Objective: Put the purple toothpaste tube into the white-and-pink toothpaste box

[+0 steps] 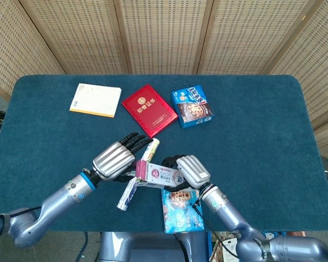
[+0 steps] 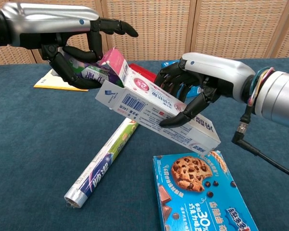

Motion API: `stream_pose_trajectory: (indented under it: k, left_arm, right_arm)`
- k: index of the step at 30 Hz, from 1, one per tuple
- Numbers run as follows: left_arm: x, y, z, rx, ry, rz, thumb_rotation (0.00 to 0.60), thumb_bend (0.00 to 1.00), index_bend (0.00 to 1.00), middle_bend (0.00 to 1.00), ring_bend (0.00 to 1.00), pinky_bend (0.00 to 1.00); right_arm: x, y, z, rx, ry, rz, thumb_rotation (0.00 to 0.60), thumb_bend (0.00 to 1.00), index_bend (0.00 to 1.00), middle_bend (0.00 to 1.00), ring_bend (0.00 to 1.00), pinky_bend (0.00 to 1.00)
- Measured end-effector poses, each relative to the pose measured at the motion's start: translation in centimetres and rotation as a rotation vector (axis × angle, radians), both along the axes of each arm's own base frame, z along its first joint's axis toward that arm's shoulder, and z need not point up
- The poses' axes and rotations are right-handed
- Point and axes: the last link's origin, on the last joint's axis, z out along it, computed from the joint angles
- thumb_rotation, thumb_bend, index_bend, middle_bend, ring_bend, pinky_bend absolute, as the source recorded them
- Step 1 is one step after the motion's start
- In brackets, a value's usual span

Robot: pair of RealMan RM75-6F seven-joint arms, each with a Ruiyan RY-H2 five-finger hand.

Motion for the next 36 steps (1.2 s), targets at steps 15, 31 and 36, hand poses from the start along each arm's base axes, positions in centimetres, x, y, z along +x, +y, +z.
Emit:
stream_pose_trajectory:
  k: [15,31,36]
  left_arm:
    - [-0.5,0.0,0.3,0.029,-0.034,-0.001,0.6,0.14,0.06,0.0,0.0,0.0]
    - [-1.3,-0.2,1.8,0.059,-0.196,0.016,0.6,0.14,0.06,0.0,0.0,0.0]
    - [-2.0,-0.9,2.6,0.07,-0.246,-0.002,0.6,0.14,0.06,0.0,0.0,0.0]
  right_arm:
    - [-0.5,-0.3,0.2,-0.017,0.008,-0.016,0.6,0.21,0.66,0.55,0.43,0.4]
    - [-2.0,-1.8,1.2,-0.101,-0.085,-0.129,0.6,0.21,0.67,0.56,0.43,0.4]
    - [-3.1,-2.5,1.8,-0.128,-0.096,-0.166,0.6,0.21,0.67,0.56,0.43,0.4]
